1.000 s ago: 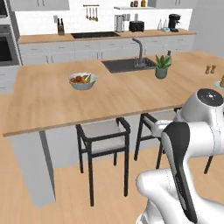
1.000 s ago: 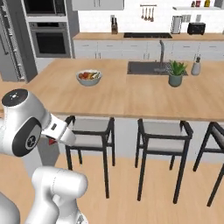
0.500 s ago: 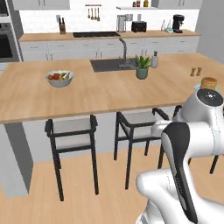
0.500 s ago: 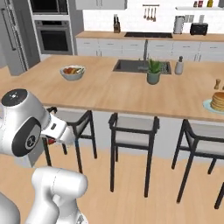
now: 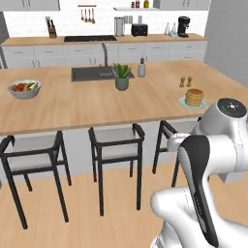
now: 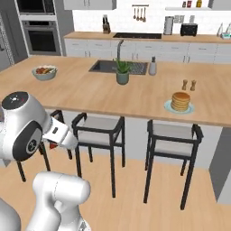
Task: Take the strawberry from the fridge and place it on top of the pancake, located on the dining counter.
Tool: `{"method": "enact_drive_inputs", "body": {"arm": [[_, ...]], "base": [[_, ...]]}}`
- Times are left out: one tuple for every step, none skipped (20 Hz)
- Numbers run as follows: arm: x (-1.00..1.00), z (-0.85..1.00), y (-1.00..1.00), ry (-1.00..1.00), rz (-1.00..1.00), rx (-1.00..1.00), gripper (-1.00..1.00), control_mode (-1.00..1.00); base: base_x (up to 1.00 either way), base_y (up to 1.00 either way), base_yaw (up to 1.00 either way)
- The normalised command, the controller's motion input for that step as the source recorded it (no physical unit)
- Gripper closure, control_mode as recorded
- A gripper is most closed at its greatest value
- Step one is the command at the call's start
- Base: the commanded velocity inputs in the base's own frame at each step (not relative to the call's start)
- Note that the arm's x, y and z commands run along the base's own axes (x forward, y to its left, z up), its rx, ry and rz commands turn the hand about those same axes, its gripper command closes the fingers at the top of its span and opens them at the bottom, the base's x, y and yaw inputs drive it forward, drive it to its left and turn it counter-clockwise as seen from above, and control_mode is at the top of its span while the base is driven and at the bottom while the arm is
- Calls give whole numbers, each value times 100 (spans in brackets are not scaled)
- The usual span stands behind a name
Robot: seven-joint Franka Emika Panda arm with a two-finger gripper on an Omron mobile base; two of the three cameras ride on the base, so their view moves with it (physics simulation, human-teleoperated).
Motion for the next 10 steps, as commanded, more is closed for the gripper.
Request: {"method": "enact_drive_inputs", "body": {"arm": [[0, 0, 0, 0, 0, 0, 100, 100], [0, 0, 0, 0, 0, 0, 100, 100], [0, 0, 0, 0, 0, 0, 100, 100], [0, 0, 0, 0, 0, 0, 100, 100], [0, 0, 0, 0, 0, 0, 100, 100], [0, 0, 0, 0, 0, 0, 100, 100], [0, 0, 0, 0, 0, 0, 100, 100], [0, 0, 0, 0, 0, 0, 100, 100], [0, 0, 0, 0, 0, 0, 100, 100], [0, 0, 0, 0, 0, 0, 100, 100]], "base": [[7, -100, 0], [24, -100, 0], [49, -100, 0], [60, -100, 0], [67, -100, 0], [70, -100, 0], [71, -100, 0], [71, -100, 0], [64, -100, 0], [64, -100, -1]]}}
